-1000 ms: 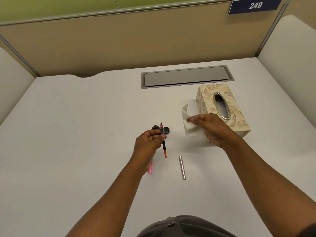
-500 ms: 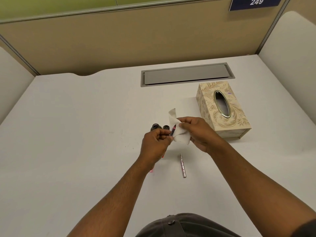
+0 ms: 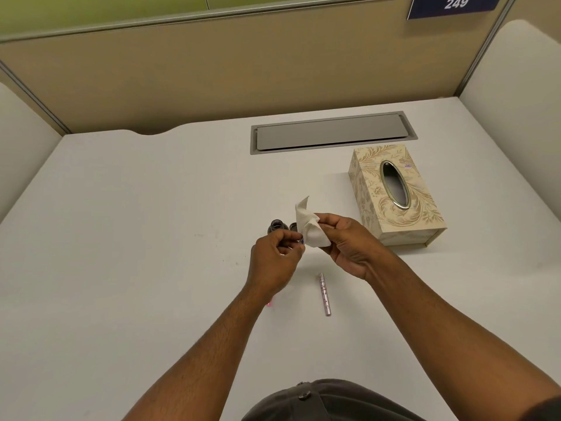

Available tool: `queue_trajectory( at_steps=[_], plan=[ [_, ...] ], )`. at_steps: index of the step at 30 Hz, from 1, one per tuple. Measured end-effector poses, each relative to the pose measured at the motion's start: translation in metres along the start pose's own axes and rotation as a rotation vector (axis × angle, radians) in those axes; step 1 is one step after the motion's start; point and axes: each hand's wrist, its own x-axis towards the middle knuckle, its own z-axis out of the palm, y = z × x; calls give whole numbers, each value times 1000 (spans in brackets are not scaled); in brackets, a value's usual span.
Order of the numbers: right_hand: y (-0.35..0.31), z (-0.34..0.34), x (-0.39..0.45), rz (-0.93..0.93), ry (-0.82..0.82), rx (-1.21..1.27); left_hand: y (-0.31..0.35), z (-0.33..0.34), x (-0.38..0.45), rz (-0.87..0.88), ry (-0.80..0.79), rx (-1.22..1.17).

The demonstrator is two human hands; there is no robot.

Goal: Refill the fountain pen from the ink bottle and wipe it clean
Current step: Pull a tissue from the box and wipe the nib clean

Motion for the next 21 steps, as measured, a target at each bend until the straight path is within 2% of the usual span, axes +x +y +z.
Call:
queue_trajectory(
  at_steps=[4, 9, 16, 18, 21],
  plan=[
    [7, 1, 0, 33, 5, 33, -1, 2, -2, -17, -1, -76],
    [12, 5, 0, 15, 61, -76, 2, -2, -1, -57, -54, -185],
    [12, 14, 2, -60, 188, -130, 1, 0, 1, -4, -5, -26],
    [12, 13, 2, -35, 189, -84, 1, 0, 0, 16, 8, -1],
    [7, 6, 5, -3, 222, 164, 0, -1, -3, -11, 2, -42]
  ],
)
